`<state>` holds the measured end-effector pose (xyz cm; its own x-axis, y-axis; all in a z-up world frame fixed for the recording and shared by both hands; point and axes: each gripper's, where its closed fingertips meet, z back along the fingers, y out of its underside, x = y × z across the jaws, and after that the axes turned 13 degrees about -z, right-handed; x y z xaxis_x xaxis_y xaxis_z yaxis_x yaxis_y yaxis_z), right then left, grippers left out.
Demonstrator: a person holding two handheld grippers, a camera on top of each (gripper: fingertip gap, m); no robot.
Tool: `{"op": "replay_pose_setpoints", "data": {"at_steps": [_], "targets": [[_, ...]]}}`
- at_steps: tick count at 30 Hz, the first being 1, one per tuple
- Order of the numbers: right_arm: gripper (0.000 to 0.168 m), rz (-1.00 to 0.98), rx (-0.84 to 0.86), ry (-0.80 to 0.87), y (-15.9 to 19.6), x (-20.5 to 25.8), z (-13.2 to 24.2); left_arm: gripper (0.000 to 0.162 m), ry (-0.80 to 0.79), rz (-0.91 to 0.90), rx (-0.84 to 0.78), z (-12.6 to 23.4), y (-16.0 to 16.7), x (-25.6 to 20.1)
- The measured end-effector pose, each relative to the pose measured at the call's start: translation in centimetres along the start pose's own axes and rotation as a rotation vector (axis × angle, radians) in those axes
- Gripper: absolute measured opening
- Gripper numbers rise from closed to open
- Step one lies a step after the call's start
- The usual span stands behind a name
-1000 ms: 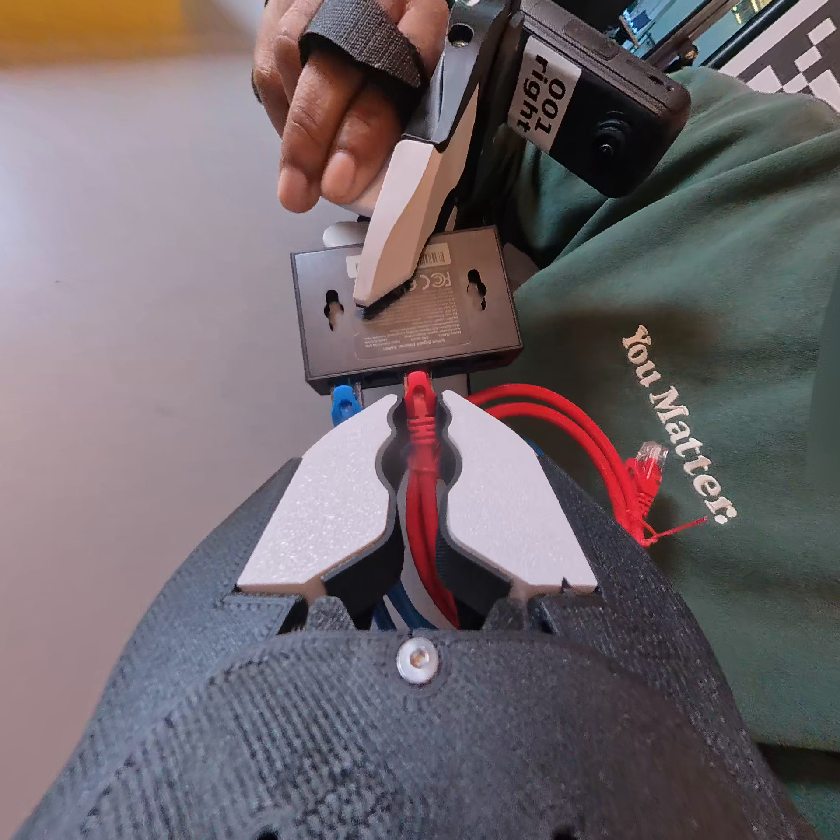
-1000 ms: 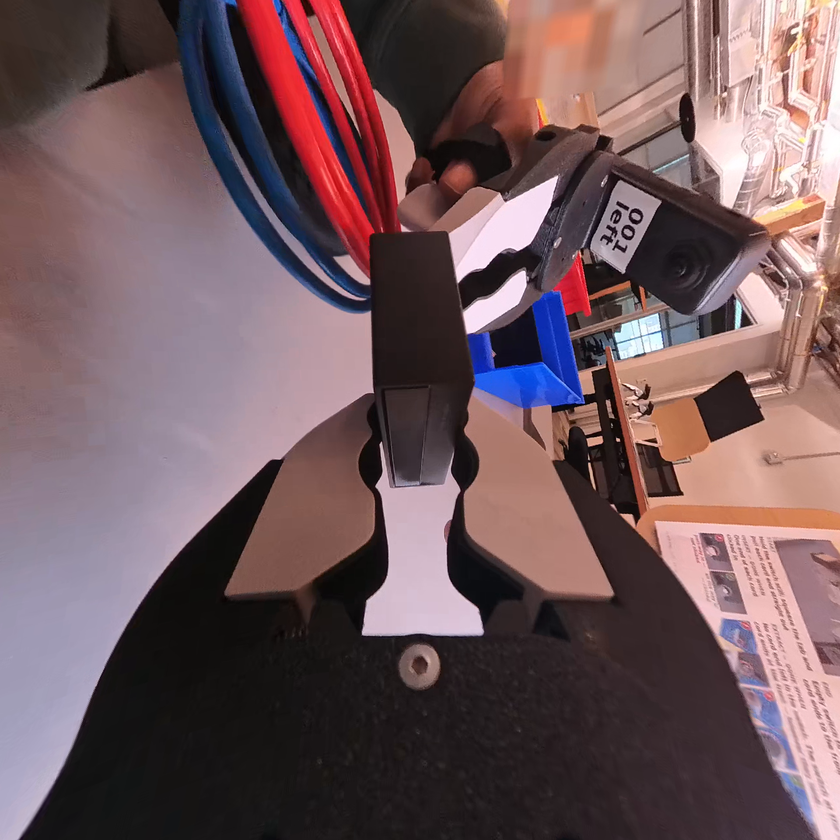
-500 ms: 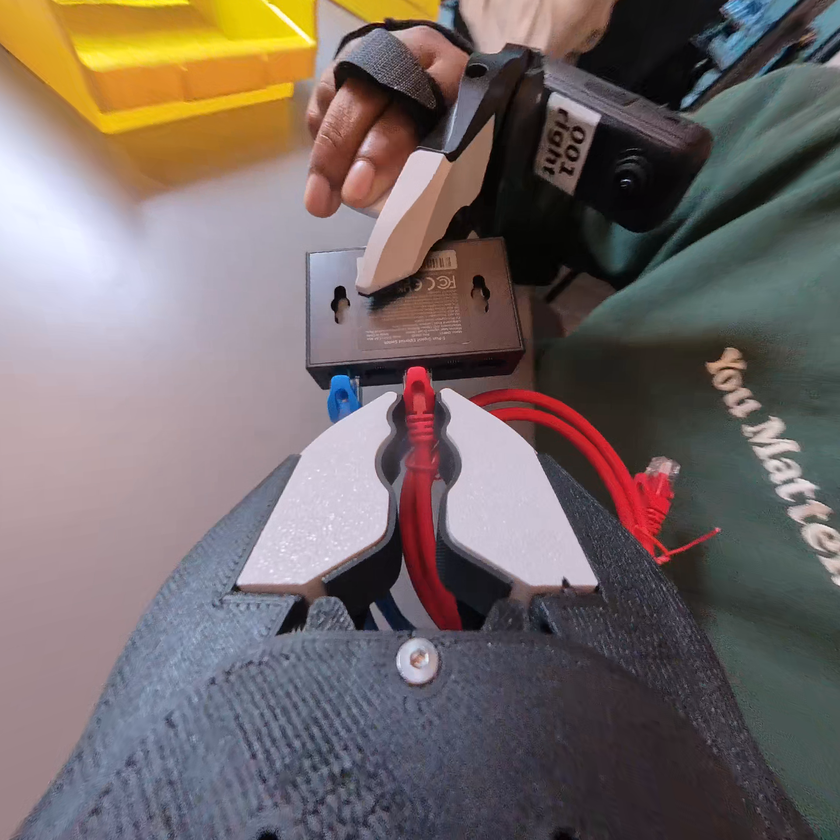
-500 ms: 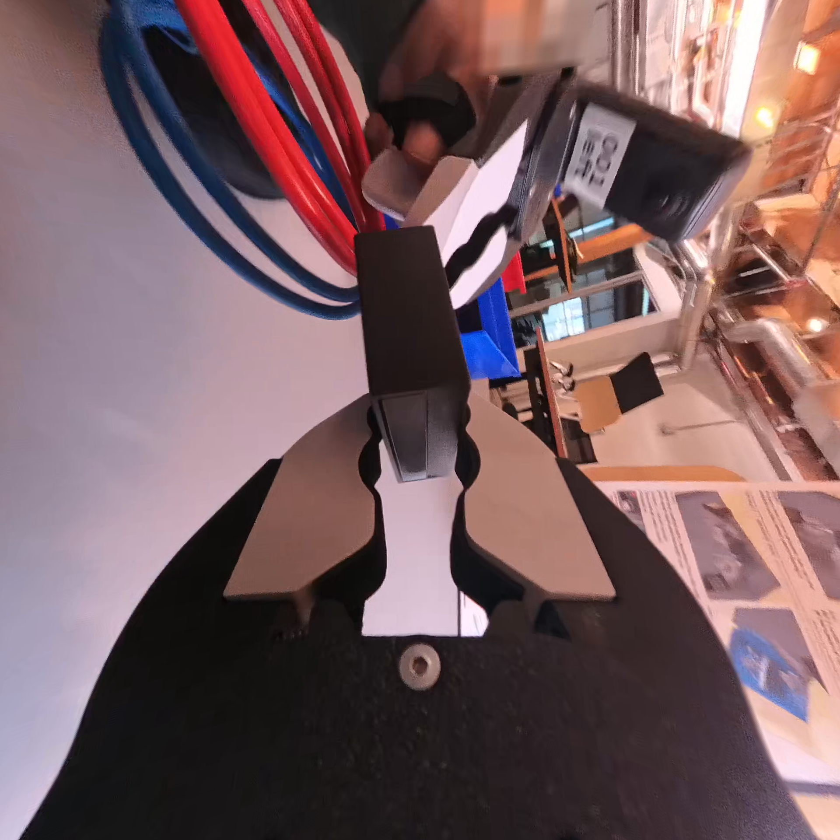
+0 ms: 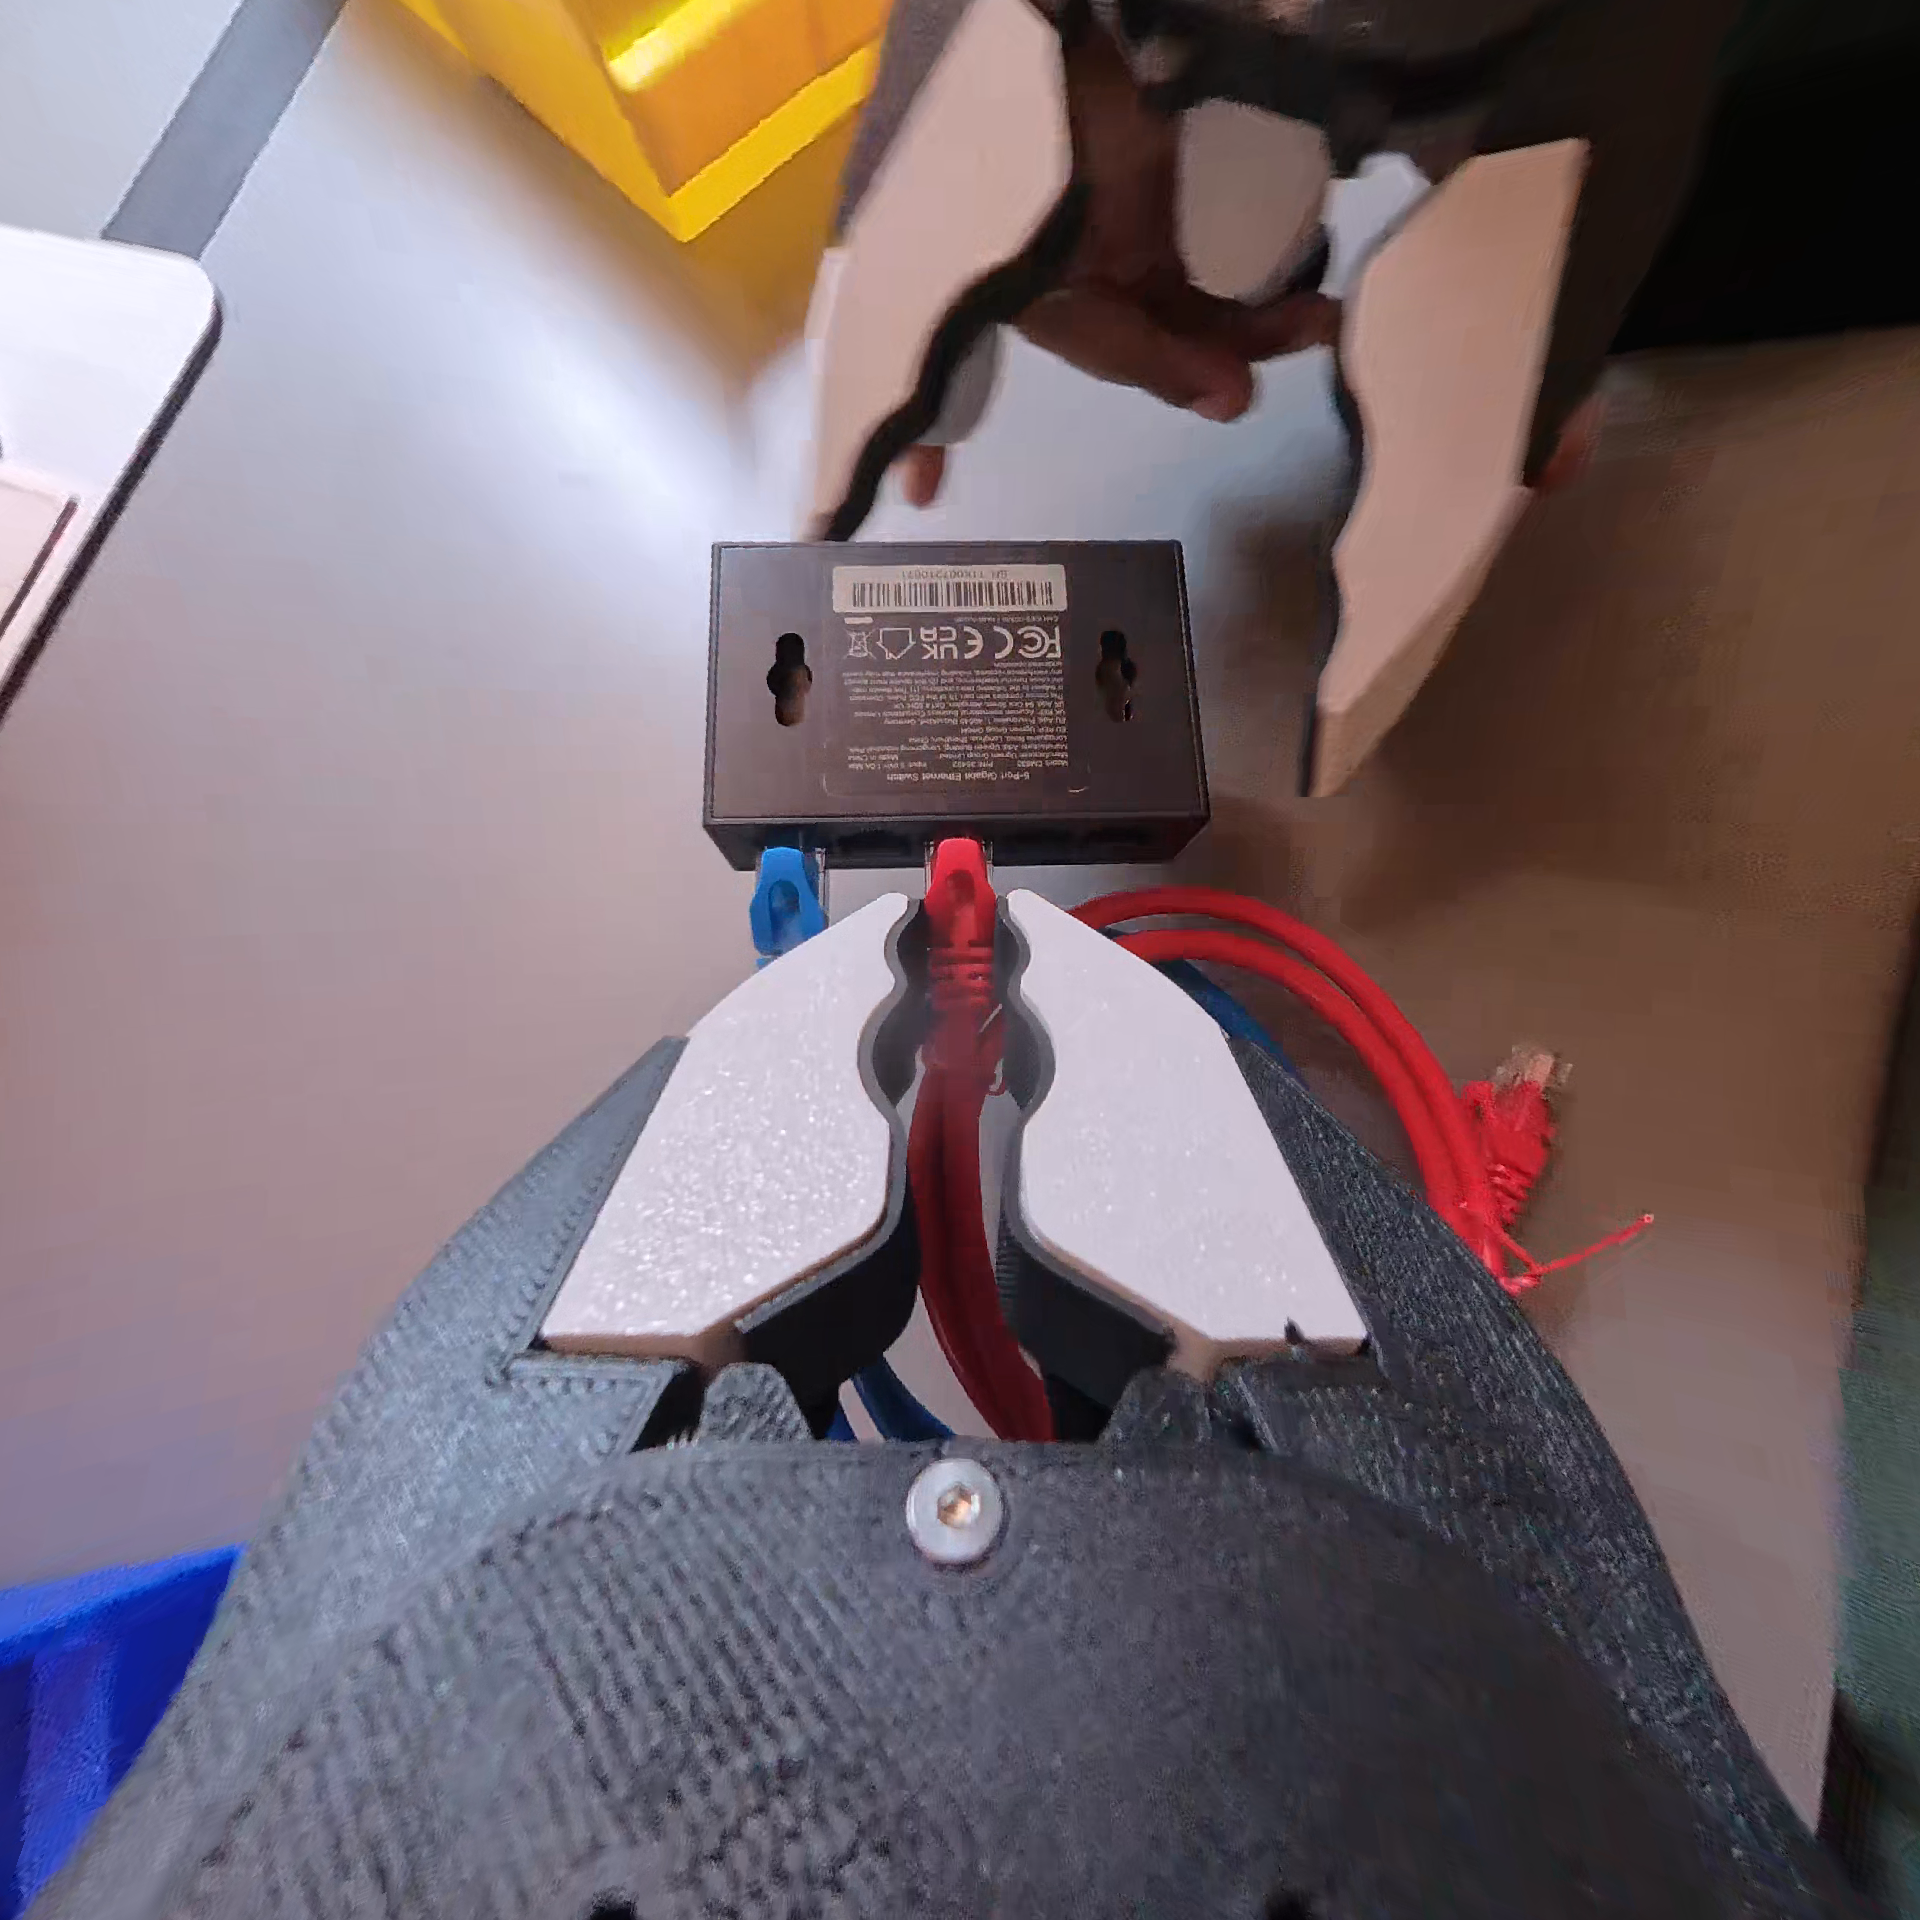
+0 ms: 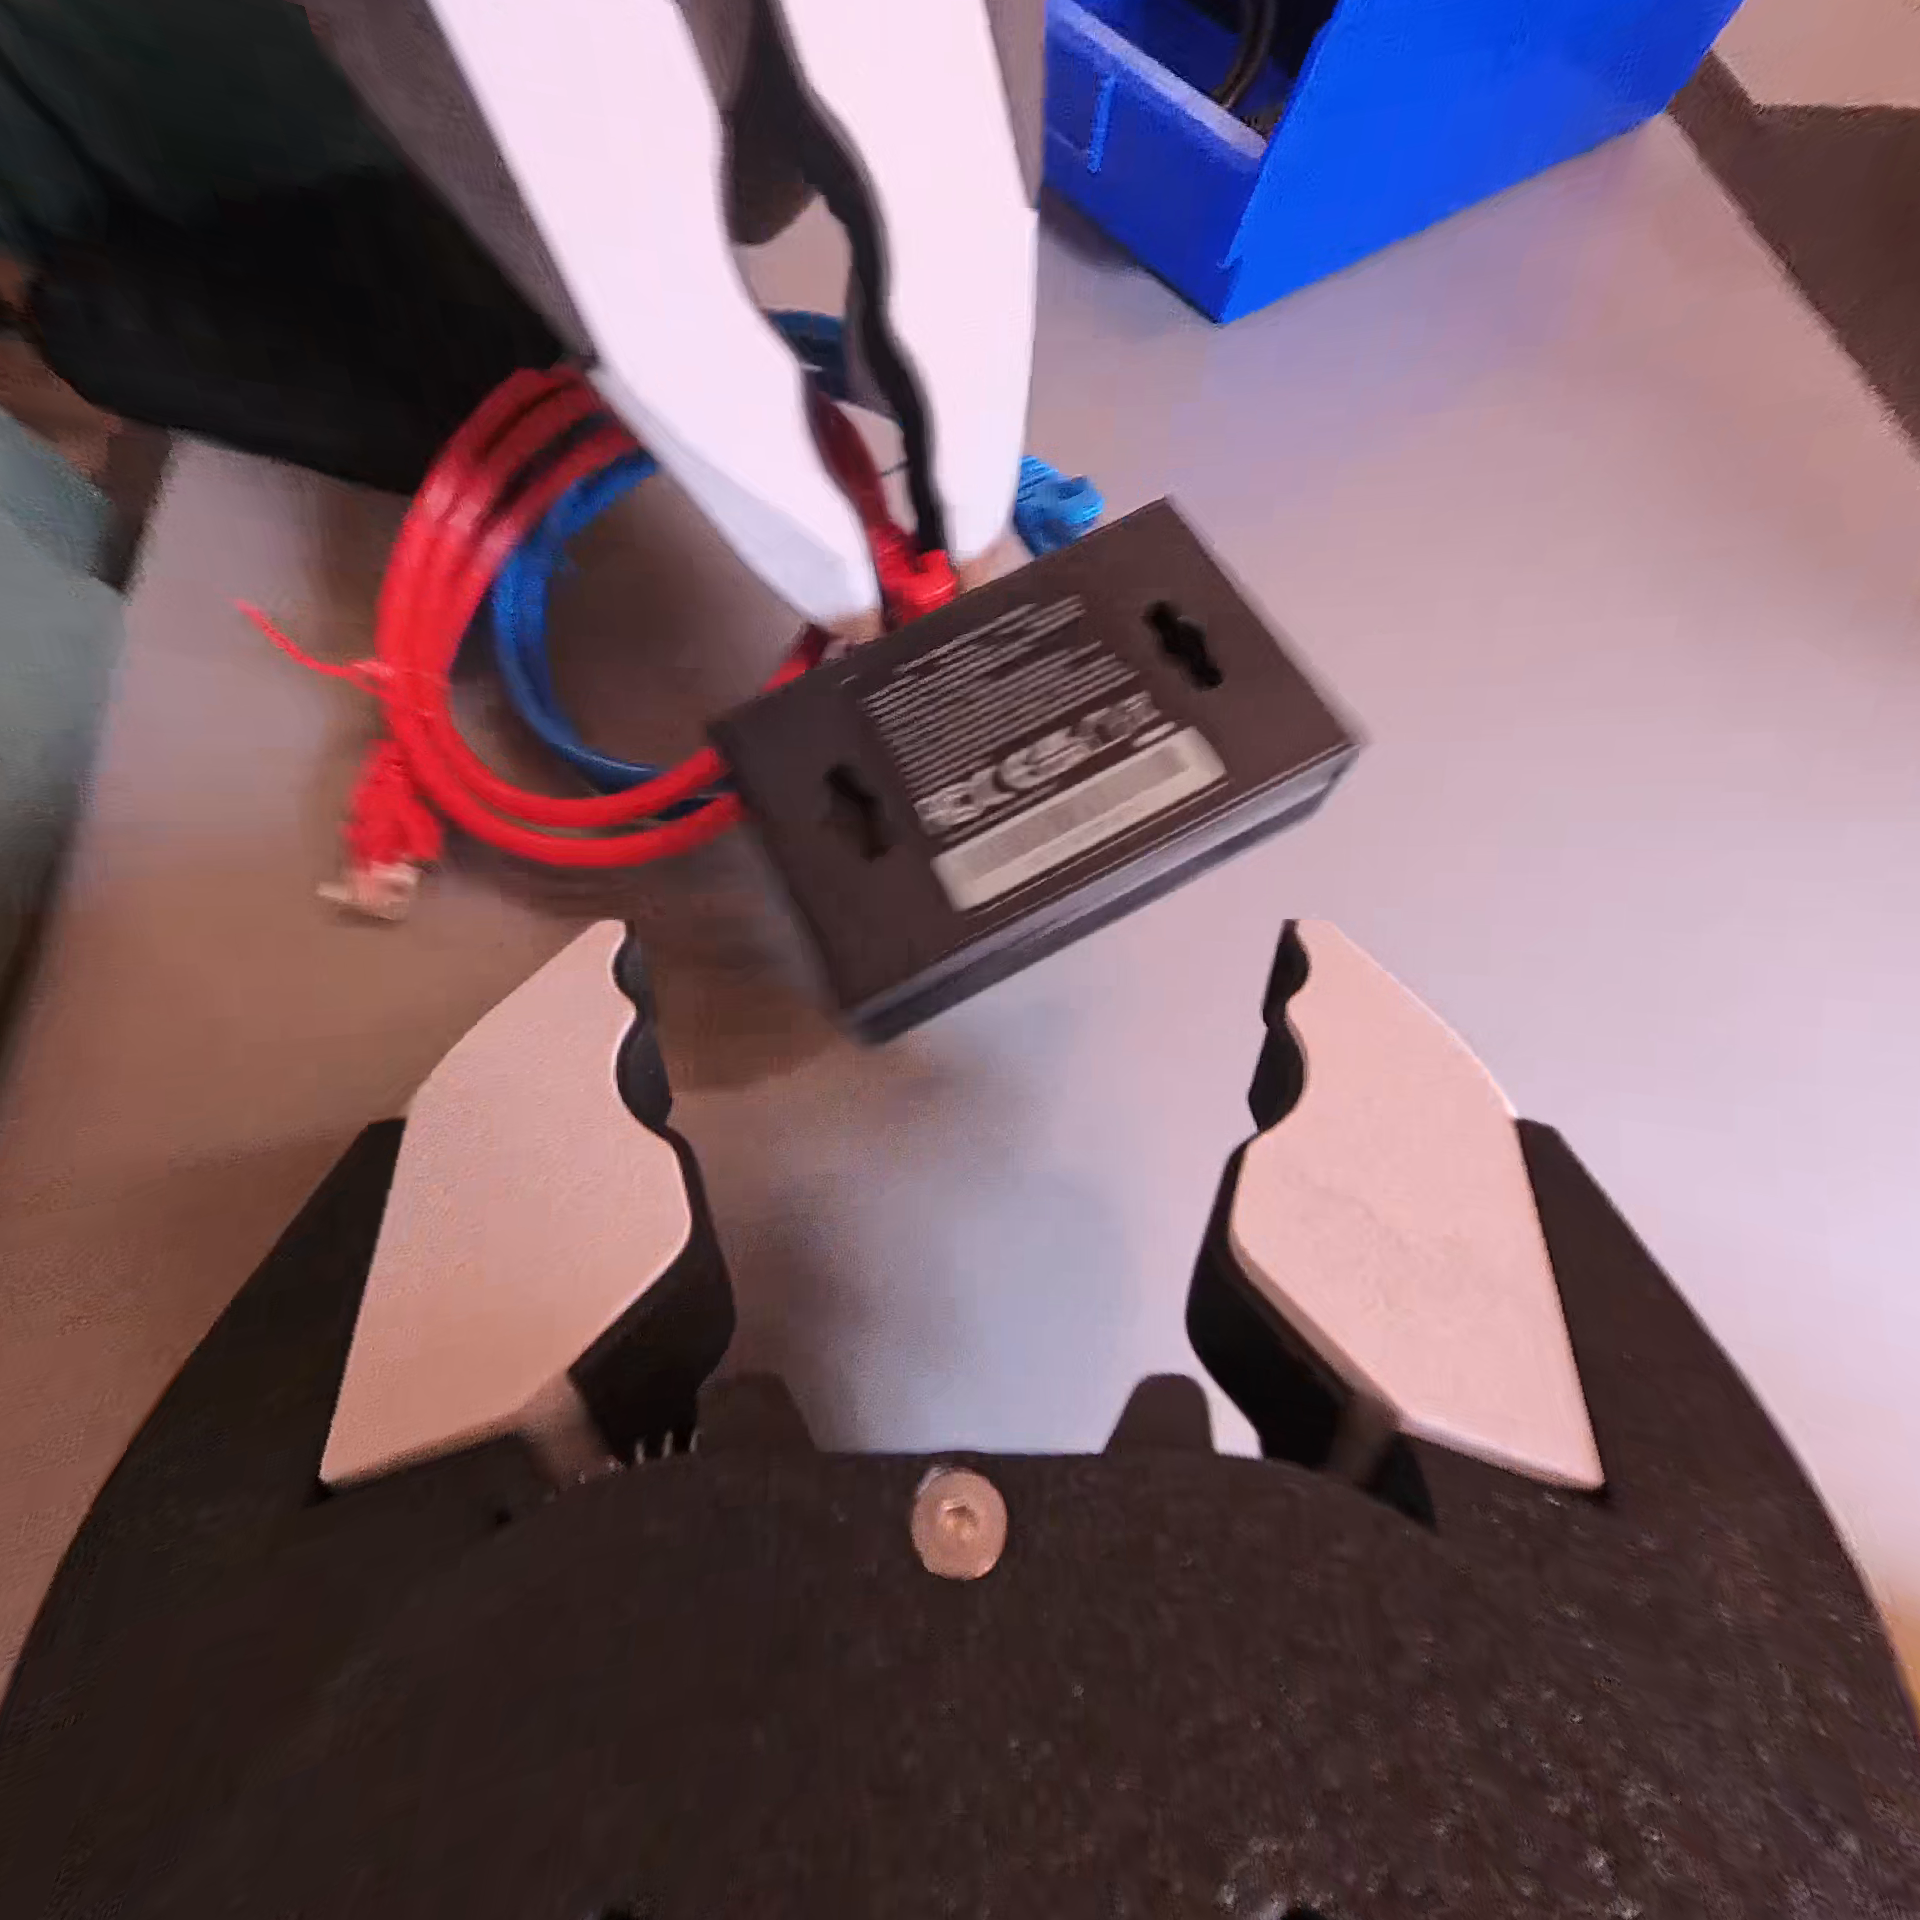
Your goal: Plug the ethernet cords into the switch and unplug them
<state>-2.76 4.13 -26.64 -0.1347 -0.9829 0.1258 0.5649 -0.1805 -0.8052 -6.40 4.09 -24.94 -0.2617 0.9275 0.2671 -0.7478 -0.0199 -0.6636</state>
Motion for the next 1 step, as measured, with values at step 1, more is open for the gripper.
{"op": "replay_pose_setpoints", "data": {"at_steps": [1], "targets": [[0.116, 0.055, 0.005, 0.029, 0.14, -0.67, -0.1, 0.012, 0.008, -0.047, 0.006, -0.28, -0.14, -0.57]]}}
